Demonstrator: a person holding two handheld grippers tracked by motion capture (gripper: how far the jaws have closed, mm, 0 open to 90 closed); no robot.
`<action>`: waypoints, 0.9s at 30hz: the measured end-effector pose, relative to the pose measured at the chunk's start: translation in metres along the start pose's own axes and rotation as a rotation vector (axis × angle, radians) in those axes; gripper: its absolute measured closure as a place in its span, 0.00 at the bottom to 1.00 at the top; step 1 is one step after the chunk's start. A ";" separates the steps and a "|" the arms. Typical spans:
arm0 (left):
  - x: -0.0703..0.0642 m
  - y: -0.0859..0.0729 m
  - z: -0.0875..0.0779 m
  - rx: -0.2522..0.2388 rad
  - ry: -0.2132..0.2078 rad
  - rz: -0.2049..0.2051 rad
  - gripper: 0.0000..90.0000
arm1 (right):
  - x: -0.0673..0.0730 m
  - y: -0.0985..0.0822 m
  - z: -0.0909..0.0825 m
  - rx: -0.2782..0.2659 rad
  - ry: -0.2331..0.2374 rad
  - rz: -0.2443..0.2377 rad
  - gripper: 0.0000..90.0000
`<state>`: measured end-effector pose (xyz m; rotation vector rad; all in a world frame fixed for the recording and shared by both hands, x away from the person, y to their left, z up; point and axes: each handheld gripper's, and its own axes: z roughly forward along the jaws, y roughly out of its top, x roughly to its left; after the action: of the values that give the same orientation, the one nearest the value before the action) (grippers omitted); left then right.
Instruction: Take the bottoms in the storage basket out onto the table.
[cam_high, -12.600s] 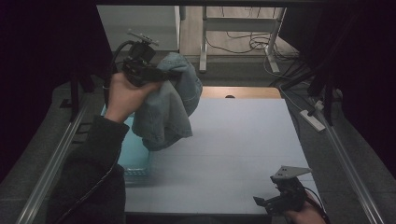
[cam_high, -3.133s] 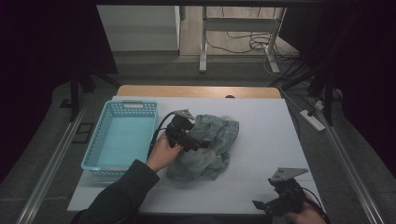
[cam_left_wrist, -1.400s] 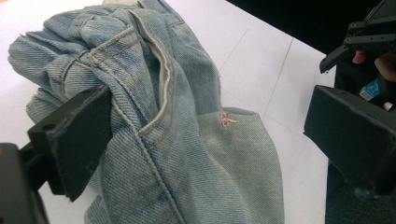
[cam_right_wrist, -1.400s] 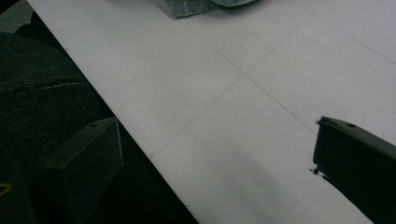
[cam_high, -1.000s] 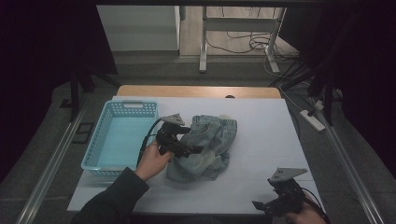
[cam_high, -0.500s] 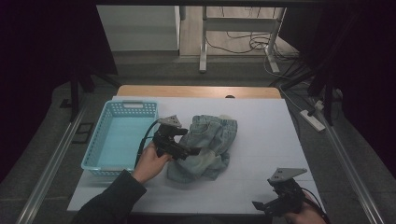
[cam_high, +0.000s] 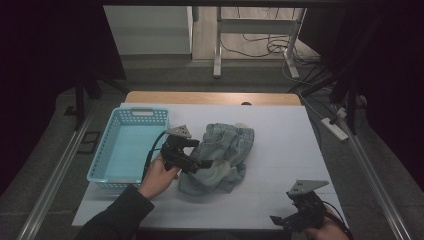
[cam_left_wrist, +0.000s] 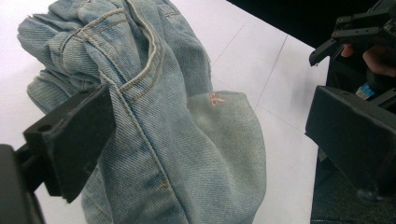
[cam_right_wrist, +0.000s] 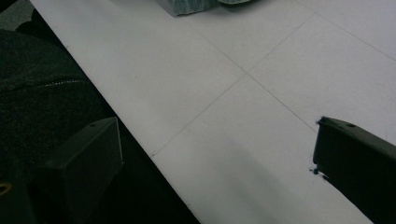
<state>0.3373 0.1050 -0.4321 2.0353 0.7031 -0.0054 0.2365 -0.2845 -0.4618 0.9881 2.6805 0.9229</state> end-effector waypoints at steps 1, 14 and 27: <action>0.000 0.000 0.000 0.000 -0.003 0.000 0.04 | 0.000 0.000 0.000 -0.001 0.000 -0.002 0.01; -0.004 -0.006 -0.003 0.036 -0.009 -0.006 0.04 | 0.000 0.000 0.000 0.000 0.000 -0.003 0.01; -0.008 -0.013 -0.004 0.062 -0.007 -0.005 0.05 | 0.000 0.000 0.000 0.001 0.000 -0.004 0.01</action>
<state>0.3230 0.1092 -0.4375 2.0920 0.7120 -0.0379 0.2364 -0.2843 -0.4619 0.9833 2.6820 0.9205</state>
